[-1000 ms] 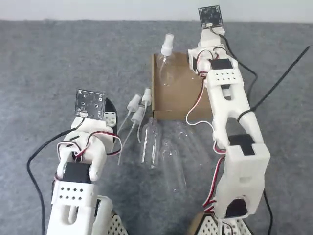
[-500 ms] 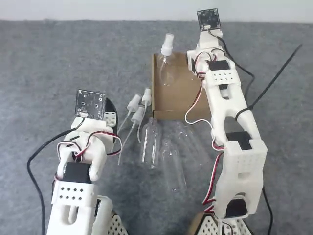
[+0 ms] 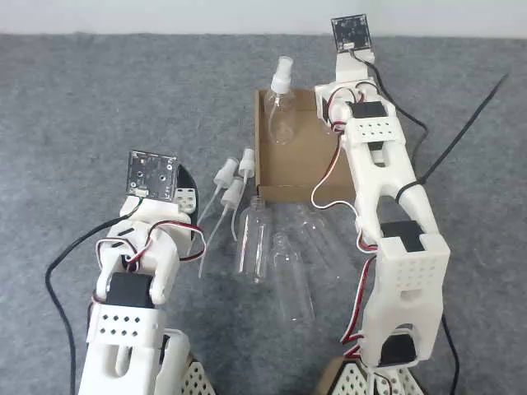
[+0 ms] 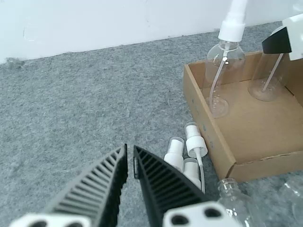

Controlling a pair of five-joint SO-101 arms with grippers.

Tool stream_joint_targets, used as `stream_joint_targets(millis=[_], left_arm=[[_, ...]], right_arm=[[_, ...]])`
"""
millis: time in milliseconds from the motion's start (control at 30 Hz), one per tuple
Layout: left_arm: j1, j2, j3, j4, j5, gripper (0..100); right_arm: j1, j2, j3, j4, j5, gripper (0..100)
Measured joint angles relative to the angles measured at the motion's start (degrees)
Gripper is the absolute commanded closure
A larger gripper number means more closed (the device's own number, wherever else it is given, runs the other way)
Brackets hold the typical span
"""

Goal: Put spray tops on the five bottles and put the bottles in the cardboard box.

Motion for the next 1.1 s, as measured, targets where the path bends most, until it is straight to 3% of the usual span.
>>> stream_joint_targets(millis=[700, 1100], left_arm=[[-0.09, 0.00, 0.53, 0.00, 0.00, 99], [-0.09, 0.00, 1.05, -1.32, 0.00, 99]], right_arm=[[0.00, 0.00, -8.26, 1.05, 0.00, 72.4], [0.00, 0.00, -35.87, 30.42, 0.00, 72.4]])
